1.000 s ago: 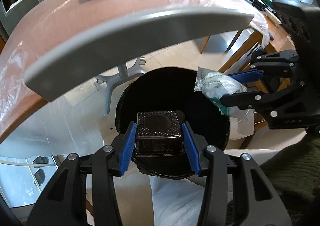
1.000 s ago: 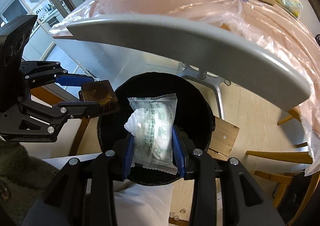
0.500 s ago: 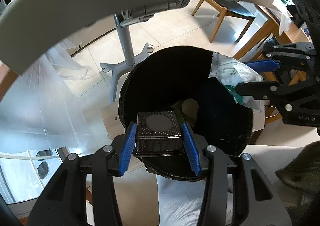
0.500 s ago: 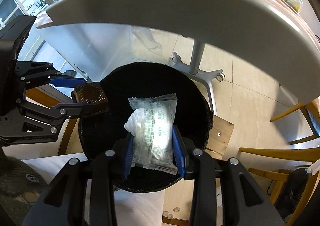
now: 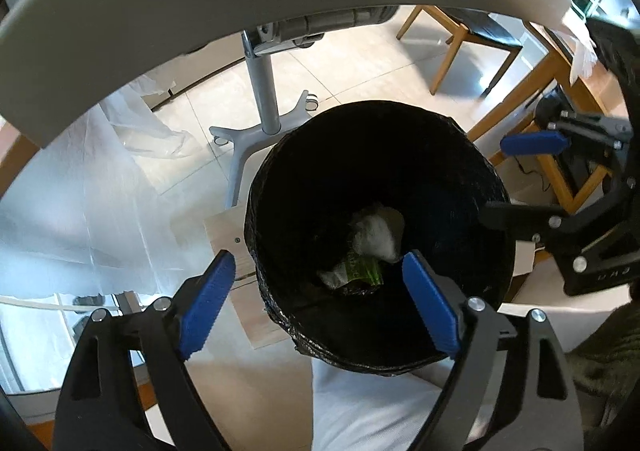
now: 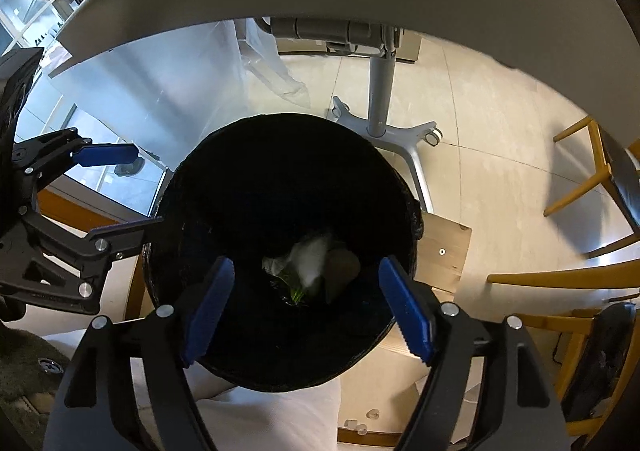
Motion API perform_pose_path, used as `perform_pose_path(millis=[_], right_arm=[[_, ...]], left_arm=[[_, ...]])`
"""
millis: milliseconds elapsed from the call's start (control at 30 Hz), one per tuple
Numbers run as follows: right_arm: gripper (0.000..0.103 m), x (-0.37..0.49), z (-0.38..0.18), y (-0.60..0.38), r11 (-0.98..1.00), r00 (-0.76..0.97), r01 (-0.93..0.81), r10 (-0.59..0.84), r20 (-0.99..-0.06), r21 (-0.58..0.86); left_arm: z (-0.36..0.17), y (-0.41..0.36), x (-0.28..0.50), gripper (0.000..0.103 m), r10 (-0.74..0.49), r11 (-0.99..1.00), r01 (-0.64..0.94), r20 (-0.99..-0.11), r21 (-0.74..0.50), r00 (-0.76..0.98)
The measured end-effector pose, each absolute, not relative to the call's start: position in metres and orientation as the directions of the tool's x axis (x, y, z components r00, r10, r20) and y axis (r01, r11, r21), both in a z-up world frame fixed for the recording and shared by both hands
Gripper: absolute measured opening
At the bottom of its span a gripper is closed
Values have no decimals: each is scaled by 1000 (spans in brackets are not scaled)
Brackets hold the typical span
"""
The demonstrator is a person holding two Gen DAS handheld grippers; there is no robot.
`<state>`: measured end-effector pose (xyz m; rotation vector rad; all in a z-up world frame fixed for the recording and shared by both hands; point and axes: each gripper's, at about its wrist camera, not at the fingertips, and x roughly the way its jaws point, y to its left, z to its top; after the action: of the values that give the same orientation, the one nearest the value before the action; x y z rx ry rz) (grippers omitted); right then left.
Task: Collect trash
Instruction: 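Open both tools to drop the tray and packet into the bin, then grasp the gold butter packet with the left tool while the right tool grasps the blue Tempo tissue pack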
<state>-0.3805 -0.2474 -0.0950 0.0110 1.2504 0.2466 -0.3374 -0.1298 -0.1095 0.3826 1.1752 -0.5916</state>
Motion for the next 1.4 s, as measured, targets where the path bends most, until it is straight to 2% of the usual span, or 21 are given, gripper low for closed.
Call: perform_pose_path(millis=[133, 233, 300, 367, 500, 567, 733, 900, 1167, 1400], right_arm=[[74, -390, -69, -248, 971, 325, -215, 168, -930, 100], [75, -403, -27, -247, 963, 391, -264, 156, -907, 52], [86, -408, 5, -249, 961, 462, -275, 153, -873, 23], [90, -406, 34, -253, 963, 532, -267, 163, -831, 18], [99, -375, 75, -265, 981, 667, -196, 129, -734, -6], [99, -351, 81, -270, 988, 690, -154, 102, -716, -8], [99, -283, 69, -274, 997, 683, -81, 42, -729, -18], [99, -238, 48, -277, 998, 648, -40, -7, -762, -43], [98, -202, 24, -278, 998, 586, -27, -31, -810, -58], [88, -191, 16, -278, 999, 563, -31, -19, -826, -44]], left_arm=[[-89, -127, -348, 87, -228, 763, 646, -927, 21, 298], [-59, -121, -357, 87, -264, 747, 665, -907, 23, 327], [-30, -116, -363, 87, -308, 736, 677, -883, 15, 354], [-2, -112, -365, 87, -357, 728, 686, -853, 1, 380], [57, -109, -350, 101, -427, 749, 662, -754, 14, 499], [71, -114, -325, 101, -409, 785, 618, -720, 36, 561], [62, -129, -259, 101, -308, 860, 506, -726, 64, 615], [38, -146, -212, 101, -263, 876, 477, -759, 70, 595], [18, -154, -182, 101, -249, 885, 463, -796, 44, 552], [11, -164, -175, 98, -252, 877, 478, -800, 48, 545]])
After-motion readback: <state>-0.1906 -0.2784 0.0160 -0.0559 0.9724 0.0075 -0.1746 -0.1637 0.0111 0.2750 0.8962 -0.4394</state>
